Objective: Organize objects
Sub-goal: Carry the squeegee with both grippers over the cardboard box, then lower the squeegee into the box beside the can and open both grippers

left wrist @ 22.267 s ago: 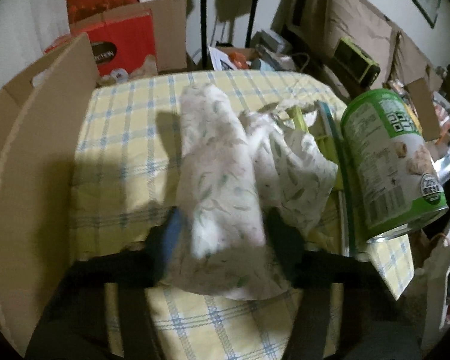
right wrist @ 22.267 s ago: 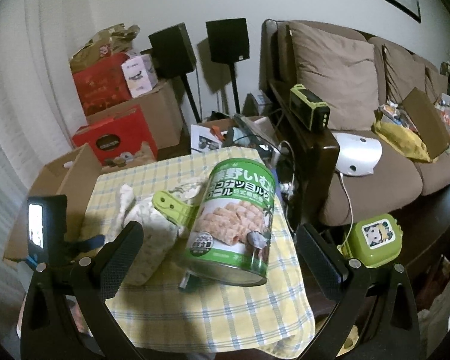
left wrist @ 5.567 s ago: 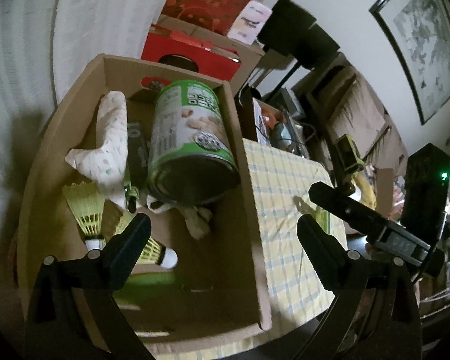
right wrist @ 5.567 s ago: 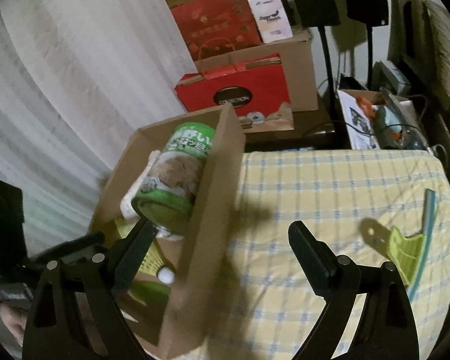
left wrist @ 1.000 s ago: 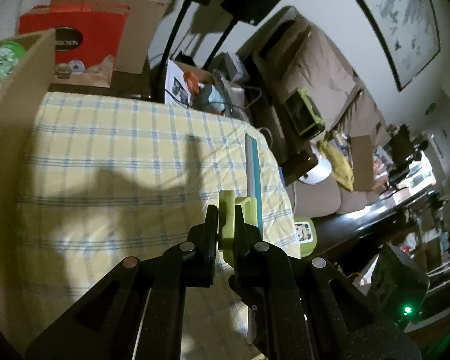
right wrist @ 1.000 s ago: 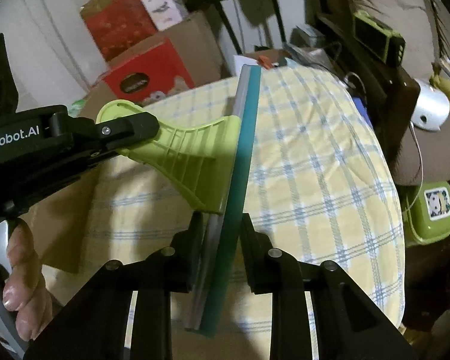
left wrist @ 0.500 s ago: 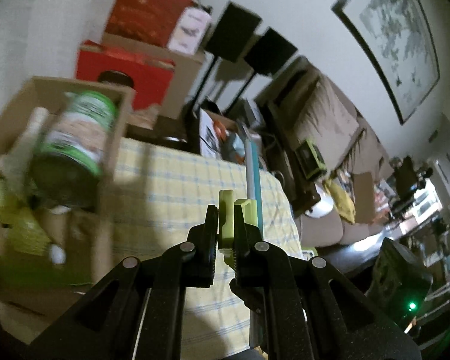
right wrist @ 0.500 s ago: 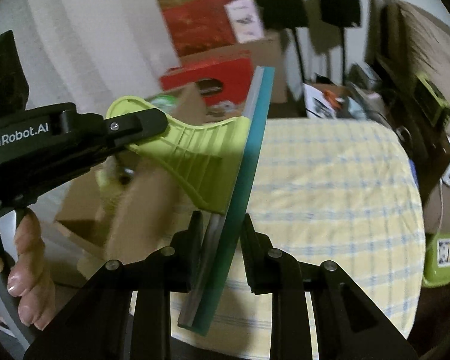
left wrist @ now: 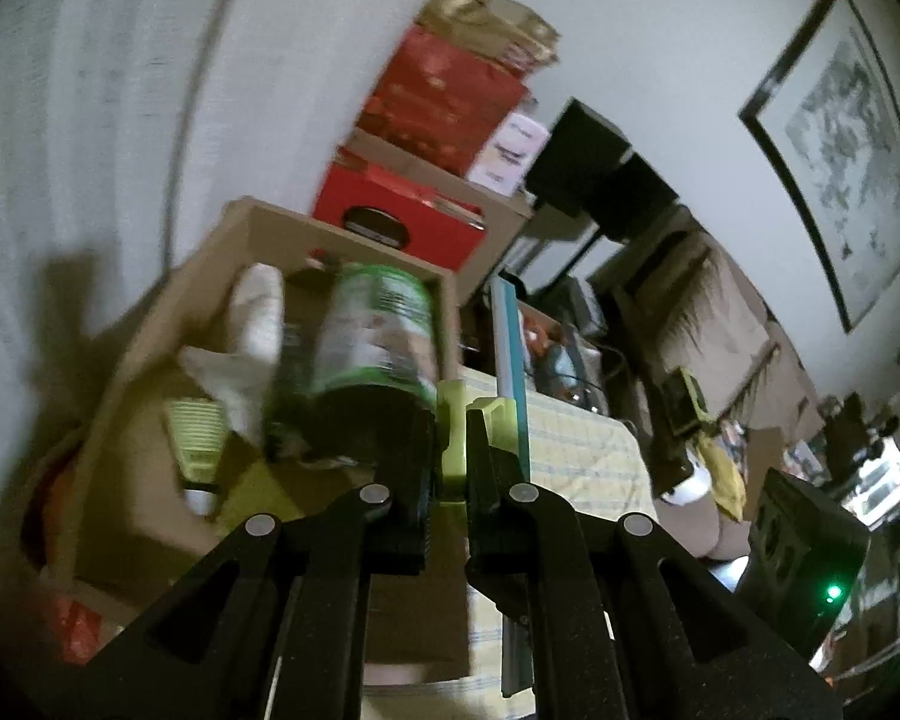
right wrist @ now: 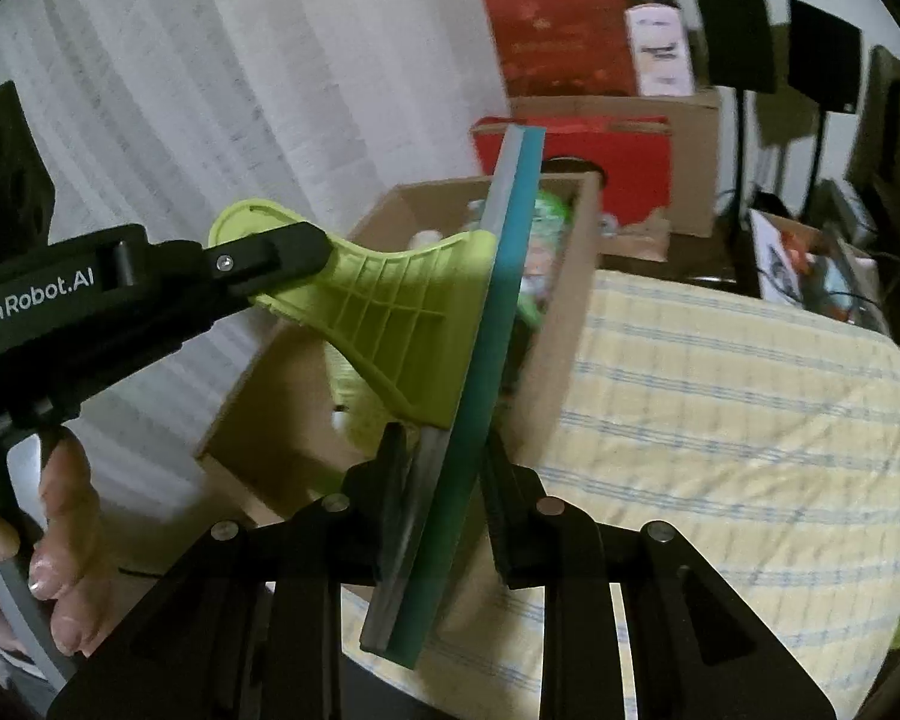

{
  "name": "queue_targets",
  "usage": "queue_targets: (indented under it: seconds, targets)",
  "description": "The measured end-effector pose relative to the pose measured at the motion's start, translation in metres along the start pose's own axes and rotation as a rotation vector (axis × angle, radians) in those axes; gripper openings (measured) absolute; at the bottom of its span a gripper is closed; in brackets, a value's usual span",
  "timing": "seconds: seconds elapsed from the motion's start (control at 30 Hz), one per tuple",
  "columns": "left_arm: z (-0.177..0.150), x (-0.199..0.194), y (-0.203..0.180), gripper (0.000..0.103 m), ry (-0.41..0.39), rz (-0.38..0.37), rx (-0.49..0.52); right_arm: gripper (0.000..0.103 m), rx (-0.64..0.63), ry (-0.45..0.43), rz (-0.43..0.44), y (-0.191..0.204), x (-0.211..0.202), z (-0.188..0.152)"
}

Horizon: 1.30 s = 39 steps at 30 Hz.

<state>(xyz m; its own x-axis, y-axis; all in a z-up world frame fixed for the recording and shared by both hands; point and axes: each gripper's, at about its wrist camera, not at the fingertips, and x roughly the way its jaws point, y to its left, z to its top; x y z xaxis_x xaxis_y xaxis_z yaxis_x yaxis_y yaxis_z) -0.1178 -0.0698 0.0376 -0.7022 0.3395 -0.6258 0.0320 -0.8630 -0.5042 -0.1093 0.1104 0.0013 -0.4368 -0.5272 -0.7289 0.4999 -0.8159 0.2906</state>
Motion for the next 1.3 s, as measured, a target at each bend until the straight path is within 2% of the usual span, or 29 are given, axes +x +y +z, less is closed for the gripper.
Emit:
queue_targets:
  seconds: [0.3,0.57,1.0,1.3]
  targets:
    - [0.002,-0.011,0.05,0.008,-0.039,0.032,-0.086,0.024,-0.062,0.052,0.053,0.033,0.036,0.008]
    - [-0.004,-0.01,0.084,0.008,-0.049,0.055,-0.146,0.023,-0.121,0.091,0.047,0.051,0.061,0.011]
    - [-0.006,0.012,0.114,0.008,-0.033,0.066,-0.197,0.022,-0.138,0.144,0.026,0.05,0.097,0.015]
    - [-0.014,0.032,0.124,0.008,0.006,0.088,-0.198,0.022,-0.149,0.182,-0.006,0.042,0.119,0.009]
